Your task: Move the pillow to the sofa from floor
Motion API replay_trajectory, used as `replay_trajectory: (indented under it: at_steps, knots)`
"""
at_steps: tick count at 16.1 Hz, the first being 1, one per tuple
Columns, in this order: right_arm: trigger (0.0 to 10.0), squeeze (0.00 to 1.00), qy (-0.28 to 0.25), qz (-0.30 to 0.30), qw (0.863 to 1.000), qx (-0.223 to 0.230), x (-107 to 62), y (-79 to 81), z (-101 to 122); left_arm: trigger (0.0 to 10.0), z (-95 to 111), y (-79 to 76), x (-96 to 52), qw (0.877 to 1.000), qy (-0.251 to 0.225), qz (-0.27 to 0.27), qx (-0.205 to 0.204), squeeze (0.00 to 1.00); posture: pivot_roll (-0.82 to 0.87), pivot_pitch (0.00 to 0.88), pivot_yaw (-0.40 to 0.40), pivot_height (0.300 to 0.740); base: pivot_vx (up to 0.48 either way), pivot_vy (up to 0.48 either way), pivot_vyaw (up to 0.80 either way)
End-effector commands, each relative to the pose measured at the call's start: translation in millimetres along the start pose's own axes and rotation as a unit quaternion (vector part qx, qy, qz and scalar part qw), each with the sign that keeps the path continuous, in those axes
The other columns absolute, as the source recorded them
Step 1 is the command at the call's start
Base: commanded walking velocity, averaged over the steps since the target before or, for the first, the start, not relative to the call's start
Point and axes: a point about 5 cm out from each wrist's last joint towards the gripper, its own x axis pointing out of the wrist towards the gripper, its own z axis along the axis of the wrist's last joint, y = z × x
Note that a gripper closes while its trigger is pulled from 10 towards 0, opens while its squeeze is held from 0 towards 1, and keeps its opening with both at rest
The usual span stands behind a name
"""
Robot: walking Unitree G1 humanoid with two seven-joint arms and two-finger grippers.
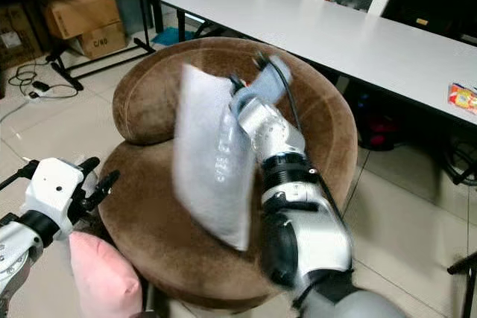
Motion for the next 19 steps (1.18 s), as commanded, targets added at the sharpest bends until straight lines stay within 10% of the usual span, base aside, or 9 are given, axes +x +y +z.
replay_trajectory:
  at_steps: [1, 7, 8, 9, 10, 15, 19]
  knots:
    - [10.0, 0.0, -0.041, -0.028, 0.997, 0.057, 0.5, -21.7, 24, 10.0, 0, -1.8, -0.5, 1.0, 0.002, -0.014, -0.001, 0.0, 0.12, 0.0, -0.073, 0.74, 0.0, 0.0, 0.0]
    - [10.0, 0.0, -0.049, -0.236, 0.968, 0.072, -11.9, -142.2, 24, 10.0, -1, -5.2, 2.8, 0.998, 0.011, -0.057, -0.009, 0.0, 0.1, 0.0, -0.034, 0.74, 0.0, 0.0, 0.0]
    - [10.0, 0.0, -0.057, -0.244, 0.966, 0.069, -13.5, -146.1, 28, 10.0, -1, -3.9, 2.9, 0.998, 0.01, -0.057, -0.008, 0.0, 0.1, 0.0, -0.034, 0.74, 0.0, 0.0, 0.0]
    - [10.0, 0.64, -0.068, -0.236, 0.967, 0.065, -13.7, -145.1, 33, 10.0, 0, -2.9, 3.1, 0.998, 0.009, -0.057, -0.007, 0.0, 0.1, 0.0, -0.033, 0.74, 0.0, 0.0, 0.0]
    - [10.0, 1.0, -0.077, -0.212, 0.973, 0.057, -12.7, -140.2, 39, 10.0, 0, -2.0, 3.4, 0.998, 0.008, -0.057, -0.006, 0.0, 0.1, 0.0, -0.033, 0.74, 0.0, 0.0, 0.0]
    - [10.0, 1.0, -0.133, -0.103, 0.985, 0.035, -13.0, -123.7, 67, 10.0, 5, -2.1, 8.8, 0.998, -0.011, -0.053, -0.008, 0.0, 0.09, 0.0, -0.021, 0.74, 0.0, 0.0, 0.0]
    - [10.0, 1.0, -0.158, -0.036, 0.983, -0.085, -19.6, -119.1, 89, 10.0, 5, -1.4, 19.1, 0.999, -0.016, 0.021, -0.044, 0.0, 0.06, 0.0, -0.01, 0.74, 0.0, 0.0, 0.0]
